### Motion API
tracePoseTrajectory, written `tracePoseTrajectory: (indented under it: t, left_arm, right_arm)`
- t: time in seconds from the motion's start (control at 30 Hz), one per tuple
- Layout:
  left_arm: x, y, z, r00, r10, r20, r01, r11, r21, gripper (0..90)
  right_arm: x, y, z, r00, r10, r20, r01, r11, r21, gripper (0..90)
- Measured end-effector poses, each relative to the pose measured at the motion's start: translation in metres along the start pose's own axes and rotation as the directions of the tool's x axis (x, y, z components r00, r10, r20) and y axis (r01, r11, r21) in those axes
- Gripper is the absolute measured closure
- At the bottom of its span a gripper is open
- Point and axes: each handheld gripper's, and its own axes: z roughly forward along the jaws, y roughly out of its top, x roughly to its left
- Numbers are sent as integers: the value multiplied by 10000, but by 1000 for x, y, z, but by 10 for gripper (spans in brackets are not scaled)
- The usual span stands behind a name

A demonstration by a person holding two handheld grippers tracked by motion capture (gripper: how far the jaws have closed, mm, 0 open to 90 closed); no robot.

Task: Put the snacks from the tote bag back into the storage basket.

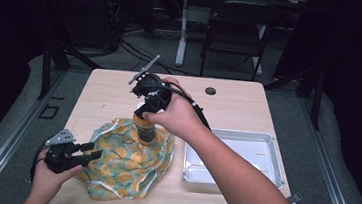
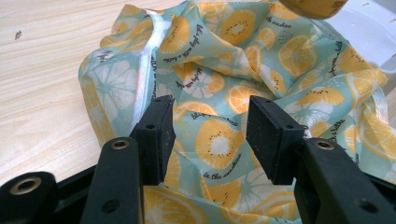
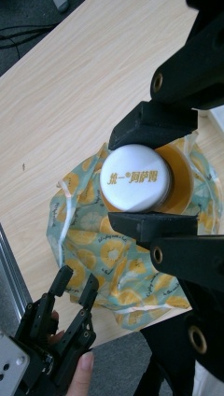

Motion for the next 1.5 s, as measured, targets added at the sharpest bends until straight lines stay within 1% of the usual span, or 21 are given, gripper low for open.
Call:
tracePoseTrajectory:
  t: [0.17,0.4,0.6,0.73,0.77,0.9,0.93,1.07,1.23,1.5]
  left_arm:
    - [0,0,0,10000,8,-2,-8,10000,25,514]
    - [0,0,1,10000,32,-29,-32,10000,52,514]
    - [0,0,0,10000,14,-34,-13,10000,17,514]
    - [-1,0,1,10000,61,-46,-61,10000,70,514]
    - [-1,0,1,10000,19,-37,-19,10000,65,514]
    - [-1,0,1,10000,-35,-21,35,10000,47,514]
    - [-1,0,1,10000,0,-34,0,10000,58,514]
    - [-1,0,1,10000,-18,-33,18,10000,80,514]
    - [-1,-1,2,10000,-41,-36,41,10000,46,514]
    - [-1,-1,2,10000,-28,-44,28,10000,78,514]
  right_arm:
    - [-6,-9,-8,9999,126,39,-126,9999,2,587]
    - [-16,-25,-19,9992,324,246,-324,9995,9,587]
    - [-26,-41,-24,9970,636,441,-639,9979,56,587]
    - [-33,-50,-26,9957,735,568,-746,9971,167,588]
    - [-34,-52,-27,9951,776,621,-789,9967,197,588]
    - [-40,-61,-29,9926,994,694,-1004,9949,108,588]
    - [-41,-62,-30,9923,993,747,-1009,9947,175,587]
    - [-46,-68,-32,9899,1156,824,-1171,9930,147,588]
    - [-51,-74,-35,9875,1234,981,-1257,9919,170,588]
    - [-55,-81,-36,9856,1367,995,-1391,9901,172,587]
